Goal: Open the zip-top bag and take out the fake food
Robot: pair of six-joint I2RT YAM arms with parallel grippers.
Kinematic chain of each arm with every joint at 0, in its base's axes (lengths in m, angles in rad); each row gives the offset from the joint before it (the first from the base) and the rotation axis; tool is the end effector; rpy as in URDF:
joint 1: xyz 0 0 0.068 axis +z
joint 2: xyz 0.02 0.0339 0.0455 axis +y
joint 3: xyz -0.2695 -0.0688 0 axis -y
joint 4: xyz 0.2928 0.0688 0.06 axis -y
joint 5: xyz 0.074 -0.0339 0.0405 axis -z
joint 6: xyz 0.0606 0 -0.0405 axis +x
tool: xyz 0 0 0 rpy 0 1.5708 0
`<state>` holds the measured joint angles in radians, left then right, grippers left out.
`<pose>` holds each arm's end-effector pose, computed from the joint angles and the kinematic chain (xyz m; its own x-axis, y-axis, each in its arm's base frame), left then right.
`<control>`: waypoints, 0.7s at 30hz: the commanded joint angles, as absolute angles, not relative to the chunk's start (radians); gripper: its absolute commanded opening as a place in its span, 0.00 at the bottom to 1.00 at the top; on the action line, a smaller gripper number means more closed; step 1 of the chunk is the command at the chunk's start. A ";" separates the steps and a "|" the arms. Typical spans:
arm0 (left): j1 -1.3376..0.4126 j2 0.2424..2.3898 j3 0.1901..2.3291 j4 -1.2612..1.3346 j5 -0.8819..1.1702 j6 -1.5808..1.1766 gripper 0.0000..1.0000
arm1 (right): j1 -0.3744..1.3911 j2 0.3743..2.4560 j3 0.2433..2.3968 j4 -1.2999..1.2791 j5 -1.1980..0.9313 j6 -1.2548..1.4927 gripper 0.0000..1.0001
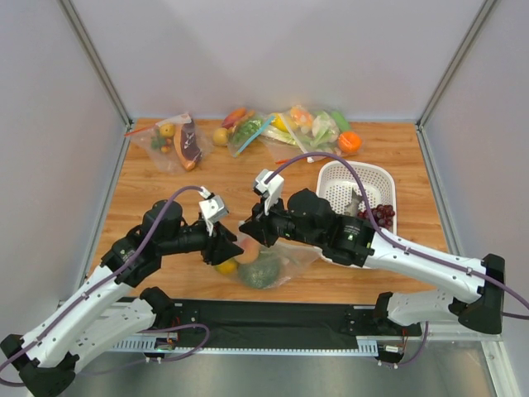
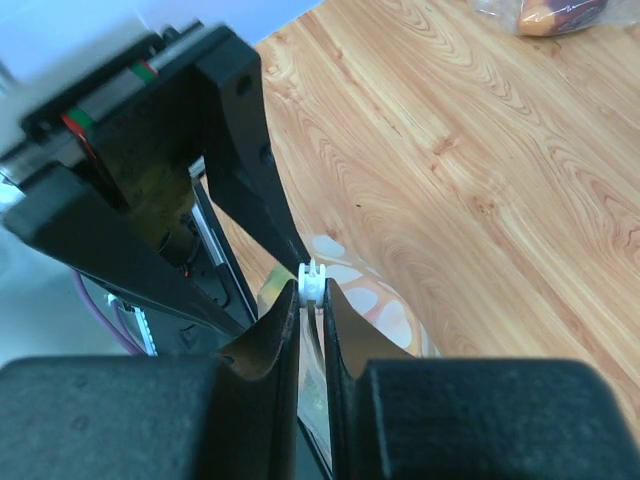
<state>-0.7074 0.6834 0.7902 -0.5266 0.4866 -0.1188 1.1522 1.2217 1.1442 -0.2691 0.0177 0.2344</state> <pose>0.1429 -0.1595 0.3225 -0.4141 0.2163 -0.8841 0.8559 0.4229 -0.2975 0.1436 0.3202 0.3582 -0.3449 -0.2040 -0.9162 -0.8499 0.4822 0.2126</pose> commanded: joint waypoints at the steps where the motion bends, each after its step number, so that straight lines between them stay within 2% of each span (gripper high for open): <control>1: -0.712 0.686 0.870 -0.508 0.480 -0.061 0.54 | 1.147 1.177 1.121 -0.215 0.029 0.232 0.00; 7: -0.710 0.719 0.914 -0.488 0.492 0.000 0.59 | 1.147 1.158 1.095 -0.195 0.015 0.242 0.00; 18: -0.707 0.779 0.903 -0.436 0.620 0.021 0.60 | 1.146 1.117 1.071 -0.172 -0.031 0.256 0.00; 20: -0.707 0.799 0.907 -0.436 0.640 0.023 0.59 | 1.144 1.108 1.060 -0.164 -0.032 0.262 0.00; 21: -0.707 0.811 0.907 -0.439 0.649 0.023 0.52 | 1.144 1.104 1.055 -0.160 -0.032 0.264 0.00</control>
<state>-0.7071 0.7879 0.8913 -0.4767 0.5903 -0.0120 1.1496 1.1404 1.0660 -0.2211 -0.0174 0.2466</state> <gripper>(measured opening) 0.559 0.111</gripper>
